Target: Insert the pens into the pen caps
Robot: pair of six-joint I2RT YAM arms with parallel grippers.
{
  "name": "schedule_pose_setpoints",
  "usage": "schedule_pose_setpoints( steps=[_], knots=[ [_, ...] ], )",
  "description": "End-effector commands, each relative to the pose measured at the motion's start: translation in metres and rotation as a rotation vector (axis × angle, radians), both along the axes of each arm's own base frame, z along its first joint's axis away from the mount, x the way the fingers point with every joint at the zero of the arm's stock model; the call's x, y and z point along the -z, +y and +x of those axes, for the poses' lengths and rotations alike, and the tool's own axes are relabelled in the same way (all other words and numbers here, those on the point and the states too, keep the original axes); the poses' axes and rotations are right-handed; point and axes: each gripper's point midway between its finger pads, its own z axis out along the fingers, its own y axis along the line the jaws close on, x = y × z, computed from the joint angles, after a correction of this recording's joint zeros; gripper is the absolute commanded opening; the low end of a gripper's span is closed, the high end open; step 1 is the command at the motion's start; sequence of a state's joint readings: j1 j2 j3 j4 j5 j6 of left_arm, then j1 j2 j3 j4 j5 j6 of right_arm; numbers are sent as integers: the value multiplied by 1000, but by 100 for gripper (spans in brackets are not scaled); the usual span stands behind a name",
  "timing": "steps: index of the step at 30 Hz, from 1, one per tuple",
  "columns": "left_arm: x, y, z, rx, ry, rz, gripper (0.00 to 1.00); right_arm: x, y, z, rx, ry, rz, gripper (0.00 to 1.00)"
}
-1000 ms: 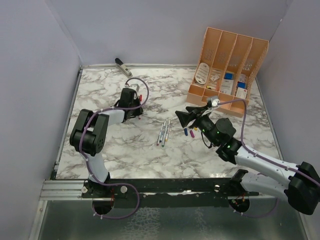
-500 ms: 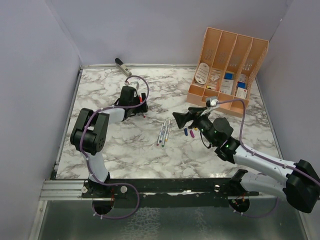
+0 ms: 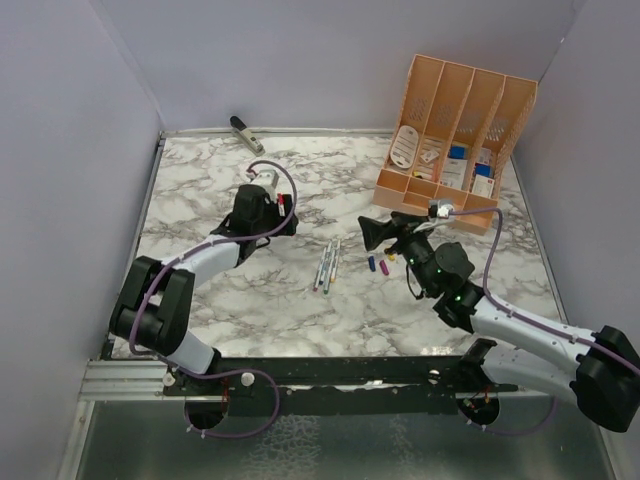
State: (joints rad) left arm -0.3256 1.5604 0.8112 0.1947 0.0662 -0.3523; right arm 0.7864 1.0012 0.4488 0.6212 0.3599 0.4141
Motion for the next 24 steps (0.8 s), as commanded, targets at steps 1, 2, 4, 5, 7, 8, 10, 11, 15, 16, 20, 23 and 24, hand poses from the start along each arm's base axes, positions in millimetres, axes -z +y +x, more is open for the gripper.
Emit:
schedule_pose_setpoints(
  steps=[1,2,4,5,7,8,10,11,15,16,20,23,24],
  knots=[
    [-7,-38,-32,144,-60,35,75,-6,-11,10,93,22,-1,99],
    [-4,-44,-40,167,-58,50,75,-3,-13,12,106,36,-14,100],
    [3,-54,-52,205,-52,75,73,5,-20,16,146,75,-17,100],
    [5,-58,-56,219,-50,84,72,11,-27,19,179,101,-8,100],
    [9,-62,-62,235,-43,93,71,22,-40,24,210,143,21,100],
    [10,-62,-63,235,-42,97,70,26,-44,25,194,156,32,100],
    [14,-62,-66,233,-34,109,69,32,-56,30,197,176,46,100],
    [16,-62,-66,235,-31,115,69,34,-61,31,211,185,39,100],
    [23,-67,-72,257,-15,136,67,47,-73,36,281,228,-36,85],
    [26,-69,-74,264,-11,140,66,50,-76,37,297,238,-46,81],
    [40,-74,-81,280,12,160,65,58,-81,36,319,251,-67,55],
    [47,-78,-87,293,24,168,65,63,-85,35,335,257,-73,39],
    [48,-79,-88,294,25,172,65,65,-88,35,350,261,-76,35]
  ],
)
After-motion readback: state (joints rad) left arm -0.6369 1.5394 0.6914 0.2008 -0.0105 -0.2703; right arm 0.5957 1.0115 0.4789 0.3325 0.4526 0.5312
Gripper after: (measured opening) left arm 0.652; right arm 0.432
